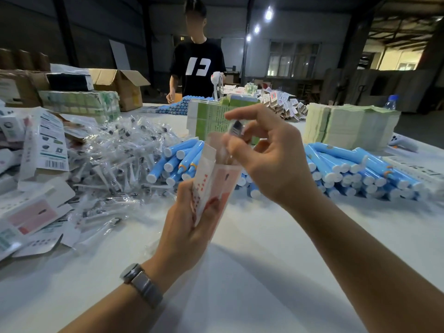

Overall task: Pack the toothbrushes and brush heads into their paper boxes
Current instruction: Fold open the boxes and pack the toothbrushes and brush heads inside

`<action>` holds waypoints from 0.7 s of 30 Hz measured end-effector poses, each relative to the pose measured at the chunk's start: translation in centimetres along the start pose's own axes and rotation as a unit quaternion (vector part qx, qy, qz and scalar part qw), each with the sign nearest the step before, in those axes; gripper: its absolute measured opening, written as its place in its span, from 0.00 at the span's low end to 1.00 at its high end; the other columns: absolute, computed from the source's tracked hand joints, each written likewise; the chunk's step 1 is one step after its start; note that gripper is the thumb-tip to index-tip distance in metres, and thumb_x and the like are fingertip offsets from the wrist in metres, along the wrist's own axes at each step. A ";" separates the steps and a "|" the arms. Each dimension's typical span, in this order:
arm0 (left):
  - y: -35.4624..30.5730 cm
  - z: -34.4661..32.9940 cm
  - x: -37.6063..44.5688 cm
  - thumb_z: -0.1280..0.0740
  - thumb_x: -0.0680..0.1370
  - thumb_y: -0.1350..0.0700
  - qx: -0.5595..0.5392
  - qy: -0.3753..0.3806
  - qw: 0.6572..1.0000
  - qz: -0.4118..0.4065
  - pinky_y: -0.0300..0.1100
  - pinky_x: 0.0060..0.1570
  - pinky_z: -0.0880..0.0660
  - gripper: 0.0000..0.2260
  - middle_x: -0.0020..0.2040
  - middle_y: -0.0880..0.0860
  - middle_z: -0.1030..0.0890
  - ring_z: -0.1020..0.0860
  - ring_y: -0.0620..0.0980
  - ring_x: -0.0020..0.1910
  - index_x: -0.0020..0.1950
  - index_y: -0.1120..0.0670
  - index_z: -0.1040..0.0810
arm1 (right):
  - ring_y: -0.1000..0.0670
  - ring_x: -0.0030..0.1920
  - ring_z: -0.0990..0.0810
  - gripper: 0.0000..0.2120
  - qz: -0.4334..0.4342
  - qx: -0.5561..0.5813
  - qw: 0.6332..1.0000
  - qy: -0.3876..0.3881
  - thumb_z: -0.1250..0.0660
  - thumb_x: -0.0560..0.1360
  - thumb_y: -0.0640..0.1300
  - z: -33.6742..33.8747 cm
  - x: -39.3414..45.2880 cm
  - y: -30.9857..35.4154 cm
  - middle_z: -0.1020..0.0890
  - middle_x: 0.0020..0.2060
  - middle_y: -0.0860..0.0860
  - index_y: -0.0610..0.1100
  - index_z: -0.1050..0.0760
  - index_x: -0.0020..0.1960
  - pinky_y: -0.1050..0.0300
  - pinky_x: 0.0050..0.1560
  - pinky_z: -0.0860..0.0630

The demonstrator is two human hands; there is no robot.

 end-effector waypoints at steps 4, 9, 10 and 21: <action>-0.3 -0.3 0.0 0.39 0.76 0.40 -0.012 0.012 1.000 0.000 0.53 0.35 0.24 0.11 0.47 0.43 0.22 0.23 0.50 0.39 0.55 0.40 0.35 | 0.53 0.37 0.15 0.08 -0.057 0.099 0.993 0.015 0.29 0.75 0.36 0.4 0.1 -0.6 0.15 0.37 0.50 0.48 0.23 0.49 0.53 0.41 0.17; -0.2 -0.5 0.0 0.39 0.76 0.39 -0.002 0.027 1.000 0.013 0.60 0.39 0.23 0.10 0.49 0.41 0.22 0.22 0.50 0.42 0.55 0.33 0.35 | 0.53 0.39 0.18 0.08 -0.044 -0.012 0.998 0.053 0.28 0.74 0.43 -0.2 0.1 -1.2 0.16 0.36 0.54 0.48 0.19 0.53 0.61 0.40 0.23; -0.2 -0.6 -0.1 0.39 0.76 0.39 -0.006 0.027 1.000 0.014 0.59 0.39 0.22 0.09 0.49 0.40 0.22 0.22 0.50 0.42 0.55 0.34 0.35 | 0.54 0.39 0.21 0.11 -0.010 -0.071 0.996 0.046 0.28 0.74 0.45 -0.3 0.0 -1.0 0.17 0.37 0.56 0.48 0.18 0.56 0.63 0.40 0.27; -0.6 -1.4 -0.2 0.36 0.75 0.44 -0.130 0.053 0.989 0.048 0.58 0.45 0.19 0.13 0.47 0.44 0.22 0.20 0.51 0.45 0.59 0.41 0.31 | 0.48 0.55 0.27 0.08 0.026 -0.085 0.996 0.017 0.31 0.75 0.45 -1.5 -1.9 -2.9 0.24 0.50 0.52 0.42 0.16 0.44 0.57 0.57 0.29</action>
Point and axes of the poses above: each hand's wrist, its own x-axis towards the middle knuckle, its own z-axis out of the back of the hand, y = z × x, the point moved 5 cm from there along x, towards the middle knuckle
